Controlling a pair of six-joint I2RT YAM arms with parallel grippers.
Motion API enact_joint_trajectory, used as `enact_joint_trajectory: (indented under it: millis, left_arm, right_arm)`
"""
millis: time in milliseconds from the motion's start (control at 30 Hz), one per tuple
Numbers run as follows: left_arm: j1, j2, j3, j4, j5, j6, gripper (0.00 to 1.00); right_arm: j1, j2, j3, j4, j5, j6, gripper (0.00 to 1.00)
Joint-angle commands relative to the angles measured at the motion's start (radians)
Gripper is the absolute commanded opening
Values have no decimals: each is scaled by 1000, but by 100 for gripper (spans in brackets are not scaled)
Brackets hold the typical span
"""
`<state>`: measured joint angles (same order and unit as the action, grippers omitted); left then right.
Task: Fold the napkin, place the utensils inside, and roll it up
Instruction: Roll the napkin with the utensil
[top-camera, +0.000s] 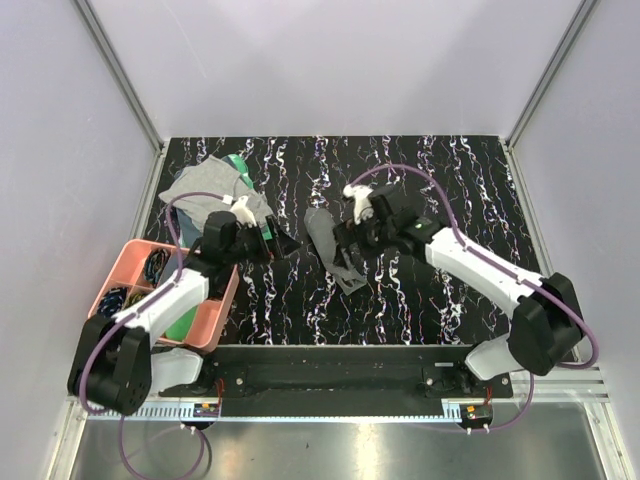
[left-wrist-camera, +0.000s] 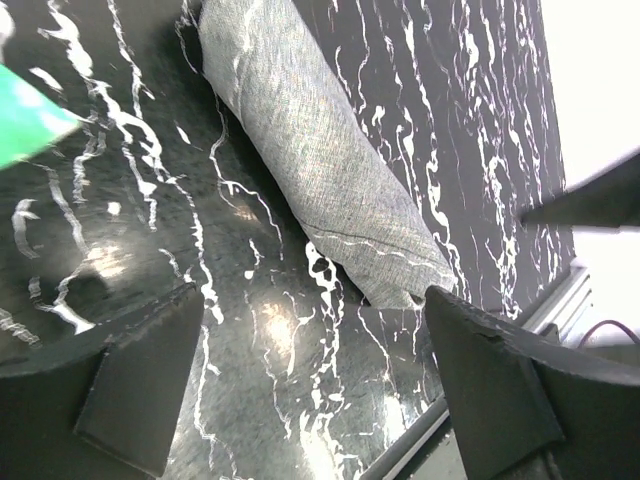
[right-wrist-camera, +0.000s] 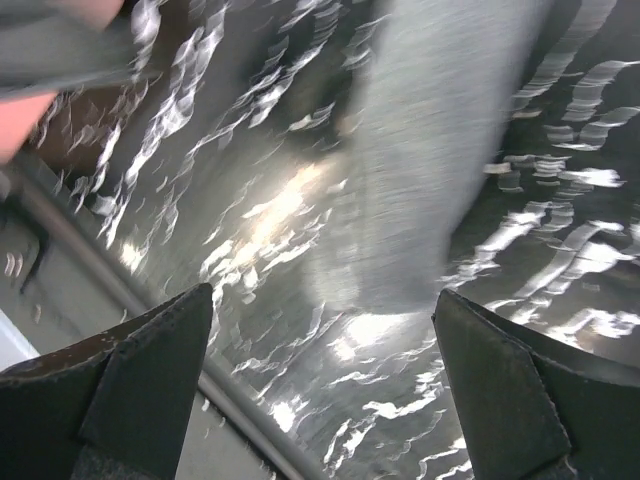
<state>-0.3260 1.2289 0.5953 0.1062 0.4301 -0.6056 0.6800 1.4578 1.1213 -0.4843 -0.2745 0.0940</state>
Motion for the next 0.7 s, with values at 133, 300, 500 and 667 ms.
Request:
enact_joint_trajectory:
  millis: [133,300,500,667]
  left_arm:
    - [25,-302,-5,-102,-143,165,99]
    - [27,-448,9,-200,-244,191,99]
    - [25,-488,0,-211,-295,190,99]
    - [27,-508,0,-198,-313,184,99]
  right_arm:
    - [-345,-97,-155,218,18,173,100]
    - [-425,-269,-301,338,70,201,100]
    - [-425,-389,-406,391,169,159,100]
    - [-425,-433,-449,400,193,136,100]
